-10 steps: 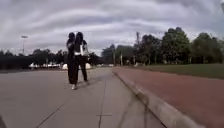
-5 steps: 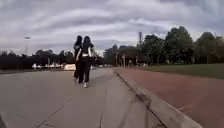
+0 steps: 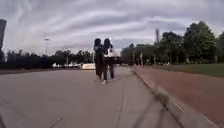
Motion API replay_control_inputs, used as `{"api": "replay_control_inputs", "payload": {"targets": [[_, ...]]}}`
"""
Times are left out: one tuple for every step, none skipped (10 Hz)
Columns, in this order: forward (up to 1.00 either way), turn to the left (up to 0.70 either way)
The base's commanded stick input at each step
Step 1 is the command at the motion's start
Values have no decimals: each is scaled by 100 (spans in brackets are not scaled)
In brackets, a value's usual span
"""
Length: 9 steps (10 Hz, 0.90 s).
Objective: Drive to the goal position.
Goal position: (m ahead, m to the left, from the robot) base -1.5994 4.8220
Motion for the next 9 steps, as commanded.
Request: {"api": "replay_control_inputs", "payload": {"targets": [[0, 70], [0, 70], [0, 70], [0, 70], [0, 70], [0, 70], [0, 70], [0, 70], [0, 70]]}}
